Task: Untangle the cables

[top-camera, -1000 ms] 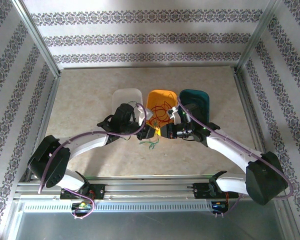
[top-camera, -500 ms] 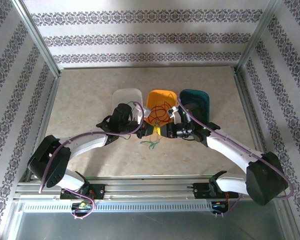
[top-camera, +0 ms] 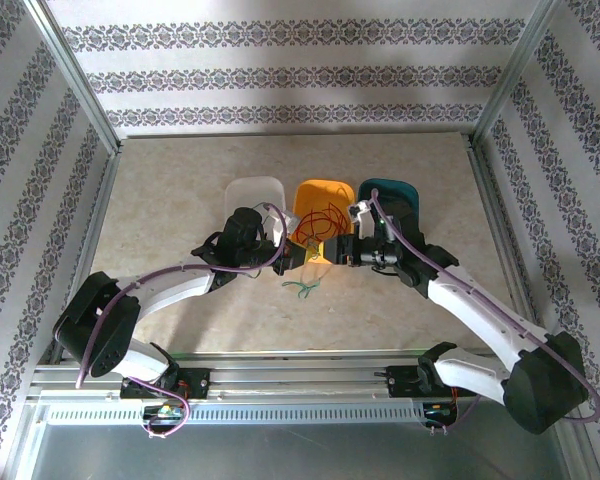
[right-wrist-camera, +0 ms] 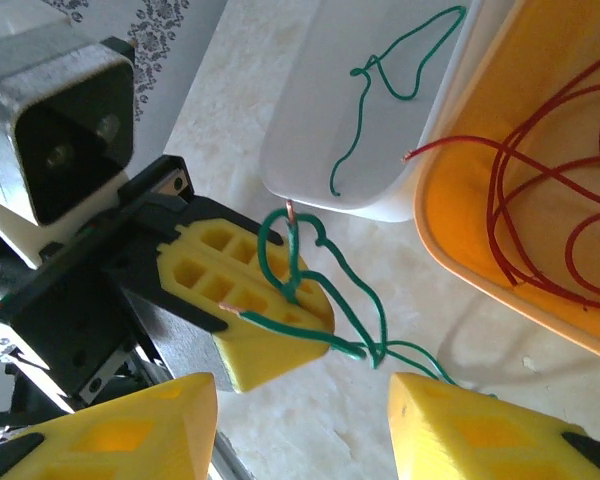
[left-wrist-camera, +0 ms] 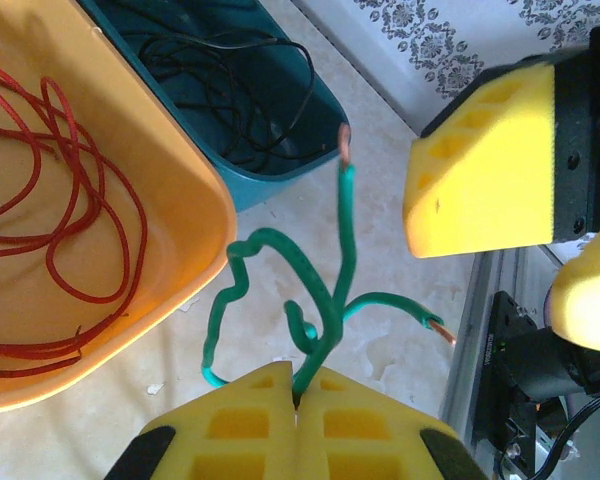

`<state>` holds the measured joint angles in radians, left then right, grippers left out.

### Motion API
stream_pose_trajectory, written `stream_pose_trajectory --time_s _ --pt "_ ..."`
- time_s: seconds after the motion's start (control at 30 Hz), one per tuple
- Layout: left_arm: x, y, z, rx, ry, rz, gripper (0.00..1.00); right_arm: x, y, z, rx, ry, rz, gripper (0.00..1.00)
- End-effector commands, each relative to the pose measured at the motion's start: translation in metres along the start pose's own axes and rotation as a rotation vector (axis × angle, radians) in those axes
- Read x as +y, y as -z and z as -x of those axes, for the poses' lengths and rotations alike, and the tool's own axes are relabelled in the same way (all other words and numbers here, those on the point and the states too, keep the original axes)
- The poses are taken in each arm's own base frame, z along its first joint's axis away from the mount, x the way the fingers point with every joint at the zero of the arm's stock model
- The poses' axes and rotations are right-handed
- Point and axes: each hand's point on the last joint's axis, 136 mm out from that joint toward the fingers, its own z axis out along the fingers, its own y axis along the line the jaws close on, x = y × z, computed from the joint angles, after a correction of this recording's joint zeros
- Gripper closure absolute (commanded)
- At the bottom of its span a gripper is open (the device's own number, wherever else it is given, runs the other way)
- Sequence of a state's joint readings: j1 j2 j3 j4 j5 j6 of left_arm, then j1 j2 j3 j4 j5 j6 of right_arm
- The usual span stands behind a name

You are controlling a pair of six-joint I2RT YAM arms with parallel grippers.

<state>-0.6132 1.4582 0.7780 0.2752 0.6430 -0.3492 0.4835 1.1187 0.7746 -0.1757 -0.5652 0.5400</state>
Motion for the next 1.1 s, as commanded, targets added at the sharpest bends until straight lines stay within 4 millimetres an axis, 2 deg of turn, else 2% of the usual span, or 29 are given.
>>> stream_pose_trajectory --time_s 0.0,0.2,0.33,0.57,0.67,0.77,0.8,0.9,1.07 --pt "-0.003 0.006 0.003 -0.008 -0.022 -0.004 1.00 0.007 -0.006 0.010 0.000 0.053 -0.001 0.52" --pt "-0.005 0.006 0.000 0.015 -0.022 -0.018 1.00 0.010 -0.016 0.025 -0.018 0.071 -0.009 0.52" --pt "-0.006 0.006 -0.002 0.029 -0.025 -0.018 1.00 0.011 -0.022 0.033 -0.022 0.071 -0.006 0.56" --pt "-0.006 0.008 -0.002 0.025 -0.028 -0.014 1.00 0.005 -0.037 0.031 0.009 0.054 -0.008 0.71" --pt "-0.005 0.008 -0.003 0.025 -0.027 -0.010 1.00 0.002 -0.043 0.026 0.026 0.043 -0.013 0.73" --pt "-0.006 0.009 -0.003 0.022 -0.029 -0.011 1.00 -0.003 -0.045 0.024 0.023 0.032 -0.030 0.86" --pt "-0.007 0.010 -0.002 0.020 -0.032 -0.016 1.00 -0.007 -0.045 0.025 0.013 0.029 -0.051 0.91" --pt "-0.012 0.012 -0.004 0.026 -0.033 -0.036 1.00 -0.024 -0.040 0.032 -0.039 0.023 -0.142 0.98" --pt "-0.032 0.022 -0.012 0.058 -0.032 -0.124 1.00 -0.072 -0.017 0.047 -0.147 -0.044 -0.348 1.00"
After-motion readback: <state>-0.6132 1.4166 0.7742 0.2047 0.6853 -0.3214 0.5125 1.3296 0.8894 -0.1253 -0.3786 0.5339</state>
